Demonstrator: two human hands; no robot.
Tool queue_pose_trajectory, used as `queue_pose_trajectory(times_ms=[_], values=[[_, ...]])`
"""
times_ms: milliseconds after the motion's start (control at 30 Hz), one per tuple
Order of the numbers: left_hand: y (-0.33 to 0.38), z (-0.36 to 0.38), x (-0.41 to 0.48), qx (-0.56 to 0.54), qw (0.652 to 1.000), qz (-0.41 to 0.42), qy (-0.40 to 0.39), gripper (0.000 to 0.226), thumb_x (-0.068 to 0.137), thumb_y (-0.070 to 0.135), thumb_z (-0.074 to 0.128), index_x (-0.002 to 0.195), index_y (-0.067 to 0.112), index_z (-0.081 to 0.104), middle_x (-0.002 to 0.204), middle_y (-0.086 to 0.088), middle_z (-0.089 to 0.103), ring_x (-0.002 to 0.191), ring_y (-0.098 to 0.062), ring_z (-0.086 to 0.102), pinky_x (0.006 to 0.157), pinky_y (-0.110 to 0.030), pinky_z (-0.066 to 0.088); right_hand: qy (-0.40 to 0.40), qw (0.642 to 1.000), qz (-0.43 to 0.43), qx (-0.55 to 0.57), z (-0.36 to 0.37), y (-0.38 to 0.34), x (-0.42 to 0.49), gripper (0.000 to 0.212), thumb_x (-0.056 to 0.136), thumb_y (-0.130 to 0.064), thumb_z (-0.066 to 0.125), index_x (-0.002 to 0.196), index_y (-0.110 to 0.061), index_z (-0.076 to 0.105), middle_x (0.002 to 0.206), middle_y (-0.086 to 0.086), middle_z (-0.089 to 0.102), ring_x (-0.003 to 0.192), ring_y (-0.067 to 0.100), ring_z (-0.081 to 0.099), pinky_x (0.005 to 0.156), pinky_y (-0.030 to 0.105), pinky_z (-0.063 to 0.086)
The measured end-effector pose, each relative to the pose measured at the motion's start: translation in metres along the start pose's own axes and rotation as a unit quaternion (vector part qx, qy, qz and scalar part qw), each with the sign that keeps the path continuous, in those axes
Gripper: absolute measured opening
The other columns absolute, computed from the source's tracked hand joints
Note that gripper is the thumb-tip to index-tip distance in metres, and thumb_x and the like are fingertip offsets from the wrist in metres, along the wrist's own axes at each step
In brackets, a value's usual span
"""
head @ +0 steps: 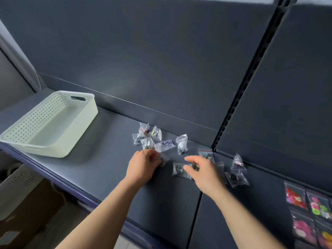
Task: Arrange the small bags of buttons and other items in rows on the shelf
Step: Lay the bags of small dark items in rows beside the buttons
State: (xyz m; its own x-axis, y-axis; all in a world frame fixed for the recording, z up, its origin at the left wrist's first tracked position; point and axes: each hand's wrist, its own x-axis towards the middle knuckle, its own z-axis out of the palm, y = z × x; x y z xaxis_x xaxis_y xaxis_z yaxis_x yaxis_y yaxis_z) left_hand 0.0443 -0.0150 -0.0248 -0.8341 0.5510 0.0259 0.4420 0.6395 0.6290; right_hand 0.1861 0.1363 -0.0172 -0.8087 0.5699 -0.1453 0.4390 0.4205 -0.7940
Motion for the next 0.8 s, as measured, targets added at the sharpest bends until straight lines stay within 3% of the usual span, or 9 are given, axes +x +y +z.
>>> queue_pose_trajectory(times_ms=[100,167,267,333,467,533,600,700,800], values=[[-0.012,-0.016,-0.004,-0.076,0.997,0.008,0.004,0.014,0.086,0.029,0.067,0.078,0.018,0.064,0.068,0.004,0.06,0.065,-0.018,0.052,0.063,-0.03,0.043,0.01,0.993,-0.021,-0.12,0.015,0.0,0.008,0.036,0.086,-0.026,0.067,0.122,-0.023,0.063,0.116,-0.009,0.06,0.112,0.011,0.049,0.093,0.022,0.037],[-0.024,-0.028,-0.005,-0.131,0.991,-0.01,-0.016,0.016,0.088,0.025,0.064,0.078,0.014,0.059,0.069,0.003,0.059,0.064,-0.016,0.051,0.064,-0.031,0.043,0.022,0.988,-0.018,-0.152,0.022,-0.003,0.011,0.03,0.085,-0.025,0.067,0.114,-0.026,0.066,0.098,-0.011,0.061,0.102,0.014,0.049,0.081,0.022,0.037],[-0.028,-0.041,0.003,-0.267,0.96,-0.08,-0.031,0.012,0.092,0.01,0.052,0.08,0.01,0.051,0.067,0.001,0.059,0.063,-0.016,0.053,0.066,-0.031,0.049,0.02,0.995,0.001,-0.1,0.028,-0.007,0.016,0.011,0.082,-0.018,0.068,0.09,-0.025,0.071,0.072,-0.01,0.056,0.074,0.011,0.051,0.064,0.022,0.037],[-0.028,-0.045,0.017,-0.328,0.938,-0.106,-0.042,0.015,0.09,0.001,0.041,0.082,0.012,0.048,0.062,-0.001,0.053,0.058,-0.018,0.048,0.056,-0.029,0.046,0.04,0.999,0.026,-0.008,0.027,-0.01,0.019,0.009,0.081,-0.014,0.069,0.08,-0.023,0.069,0.067,-0.008,0.054,0.062,0.007,0.048,0.06,0.021,0.04],[-0.029,-0.045,0.049,-0.159,0.983,-0.057,-0.07,0.014,0.088,0.034,0.059,0.097,0.024,0.06,0.076,0.007,0.059,0.073,-0.02,0.057,0.063,-0.029,0.044,0.112,0.987,0.054,0.104,0.022,-0.015,0.031,0.012,0.082,-0.01,0.068,0.084,-0.022,0.066,0.076,-0.003,0.056,0.06,0.006,0.05,0.055,0.018,0.042],[-0.031,-0.041,0.059,-0.004,0.995,-0.022,-0.094,0.032,0.078,0.041,0.07,0.106,0.03,0.061,0.094,0.006,0.066,0.089,-0.022,0.061,0.072,-0.03,0.047,0.131,0.984,0.054,0.11,0.021,-0.02,0.038,0.02,0.082,-0.009,0.068,0.096,-0.022,0.065,0.096,-0.001,0.061,0.066,0.006,0.058,0.051,0.014,0.044],[-0.03,-0.037,0.061,0.08,0.991,0.006,-0.107,0.026,0.077,0.039,0.07,0.101,0.031,0.064,0.093,0.005,0.066,0.094,-0.024,0.062,0.07,-0.029,0.046,0.137,0.983,0.056,0.106,0.02,-0.025,0.046,0.035,0.083,-0.008,0.067,0.113,-0.026,0.06,0.116,-0.002,0.054,0.073,0.004,0.062,0.05,0.011,0.044],[-0.038,-0.038,0.058,0.038,0.995,0.02,-0.094,0.014,0.076,0.035,0.072,0.081,0.029,0.061,0.073,0.009,0.058,0.079,-0.022,0.061,0.062,-0.028,0.042,0.11,0.988,0.076,0.073,0.023,-0.03,0.057,0.052,0.084,-0.013,0.065,0.132,-0.029,0.05,0.125,-0.006,0.047,0.089,0.014,0.062,0.052,0.009,0.042],[-0.047,-0.044,0.053,-0.072,0.993,0.028,-0.092,0.02,0.075,0.027,0.076,0.07,0.021,0.058,0.056,0.009,0.052,0.054,-0.01,0.048,0.055,-0.026,0.039,0.083,0.988,0.112,0.065,0.028,-0.031,0.065,0.061,0.085,-0.015,0.064,0.141,-0.024,0.041,0.126,-0.001,0.055,0.093,0.02,0.061,0.065,0.025,0.05]])
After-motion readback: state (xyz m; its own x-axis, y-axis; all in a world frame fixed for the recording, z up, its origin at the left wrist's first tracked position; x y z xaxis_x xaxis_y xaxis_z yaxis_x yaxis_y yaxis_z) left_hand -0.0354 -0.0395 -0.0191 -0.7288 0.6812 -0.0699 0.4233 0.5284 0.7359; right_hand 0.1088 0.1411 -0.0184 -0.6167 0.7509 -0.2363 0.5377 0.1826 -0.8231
